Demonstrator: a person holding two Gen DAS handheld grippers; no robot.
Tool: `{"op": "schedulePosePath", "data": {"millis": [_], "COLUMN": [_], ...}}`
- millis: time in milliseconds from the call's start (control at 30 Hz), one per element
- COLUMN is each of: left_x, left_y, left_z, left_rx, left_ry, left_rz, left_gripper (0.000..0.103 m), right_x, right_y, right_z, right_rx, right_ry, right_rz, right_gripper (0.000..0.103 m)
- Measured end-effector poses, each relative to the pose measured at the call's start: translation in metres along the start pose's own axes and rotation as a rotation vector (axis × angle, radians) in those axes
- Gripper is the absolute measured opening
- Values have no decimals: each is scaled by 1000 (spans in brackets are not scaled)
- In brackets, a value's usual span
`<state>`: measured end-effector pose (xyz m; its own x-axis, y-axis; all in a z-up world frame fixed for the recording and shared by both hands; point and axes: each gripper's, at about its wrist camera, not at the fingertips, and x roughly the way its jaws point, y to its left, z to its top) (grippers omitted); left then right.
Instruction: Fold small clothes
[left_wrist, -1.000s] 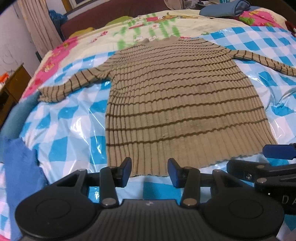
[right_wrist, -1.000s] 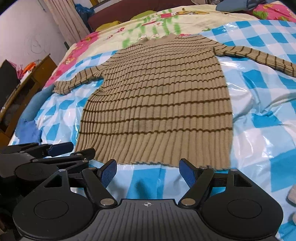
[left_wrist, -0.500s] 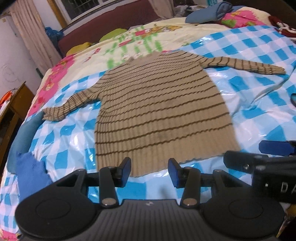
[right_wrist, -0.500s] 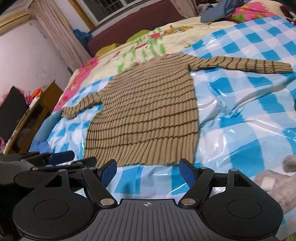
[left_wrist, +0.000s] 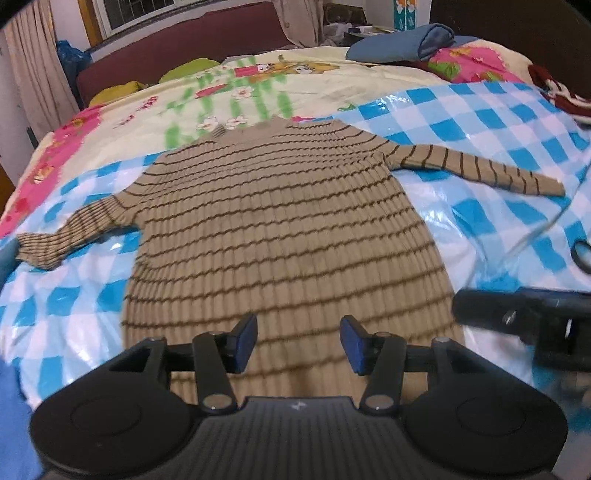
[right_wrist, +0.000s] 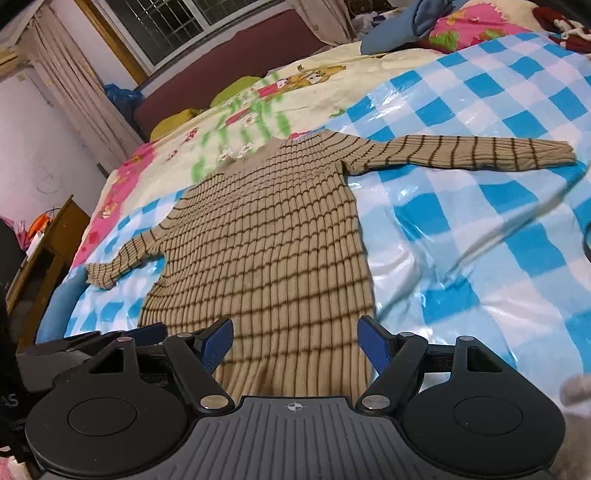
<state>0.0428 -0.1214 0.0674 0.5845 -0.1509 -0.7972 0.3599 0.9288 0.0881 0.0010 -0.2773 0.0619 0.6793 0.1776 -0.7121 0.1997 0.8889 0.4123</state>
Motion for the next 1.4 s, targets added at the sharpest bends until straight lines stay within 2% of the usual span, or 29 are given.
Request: {"op": "schedulePosePath", "data": {"millis": [200,400,567,700,933,1000,1167,1300,1400], "left_x": [32,61,73,79,98,103,110,115,119], "left_y": [-5,-11,-3,-13,-36,-41,-49,-46,-41], "left_z": [19,29,35,44,65,71,74,68,62], "left_rx": [-44,-42,-116,-80,-72,-76,-71,-80,-99], "left_ry": [-10,2,2,-32,-36,-41,-44,-33,-23], "left_rz": [-48,-48,-105,-86,-128,-142,-142,-136,-144], "left_gripper": [55,55,54,54,55,55,55,55,55], "right_x": [21,42,56,66,74,73,74,72,77], "right_y": [-17,-45,-76,-98,-126,-141,-186,-223,-239], "right_z": [15,37,57,72,94,99,102,97,96], "right_rx": [29,85,166,230,295,342,502,679,788], "right_ry": [-1,-14,-31,-45,-113,-131,-159,-222,-292], "right_rz": [-2,-38,-56,-58,-107,-117,-130,-118,-101], "right_gripper": [75,75,75,69,58,54,52,47,47]}}
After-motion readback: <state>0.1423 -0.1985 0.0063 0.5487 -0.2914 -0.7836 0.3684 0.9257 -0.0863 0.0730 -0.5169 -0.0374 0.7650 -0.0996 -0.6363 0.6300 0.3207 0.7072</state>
